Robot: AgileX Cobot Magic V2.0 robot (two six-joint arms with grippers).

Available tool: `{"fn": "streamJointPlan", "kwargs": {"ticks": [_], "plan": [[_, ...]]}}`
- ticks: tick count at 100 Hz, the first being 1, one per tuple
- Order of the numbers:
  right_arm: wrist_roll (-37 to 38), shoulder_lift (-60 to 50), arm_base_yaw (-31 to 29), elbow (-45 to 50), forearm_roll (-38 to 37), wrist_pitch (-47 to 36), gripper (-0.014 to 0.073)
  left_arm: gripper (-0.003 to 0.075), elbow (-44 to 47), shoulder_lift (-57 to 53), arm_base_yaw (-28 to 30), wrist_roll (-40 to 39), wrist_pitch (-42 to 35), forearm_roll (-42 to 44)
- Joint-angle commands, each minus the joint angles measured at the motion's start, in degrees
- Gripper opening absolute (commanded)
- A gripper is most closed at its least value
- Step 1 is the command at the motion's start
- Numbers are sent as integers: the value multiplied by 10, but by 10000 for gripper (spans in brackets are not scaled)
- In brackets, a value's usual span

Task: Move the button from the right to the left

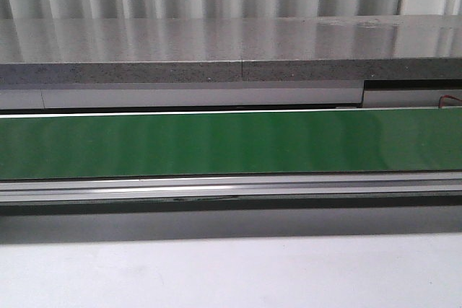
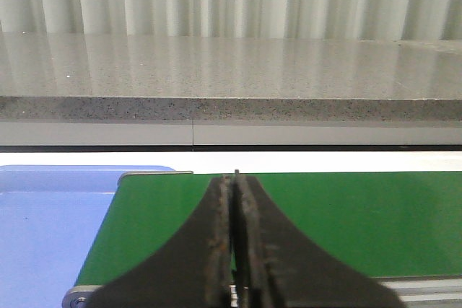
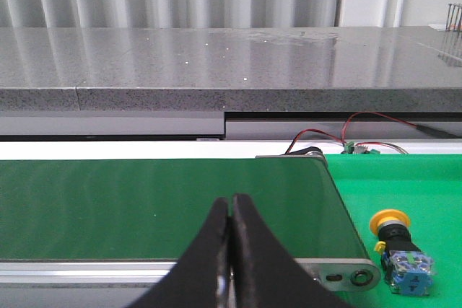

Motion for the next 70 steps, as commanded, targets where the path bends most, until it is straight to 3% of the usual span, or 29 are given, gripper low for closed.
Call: {"fn": "streamJointPlan", "kwargs": {"ticks": [1,70], "plan": [[-2,-8,1,-9,-3,-47,-67,-20,14,-19,-4,-3,-49,-4],[-3,-8,1,-9,-5,-51,-67,-20,14,-19,-4,-3,-49,-4]]}}
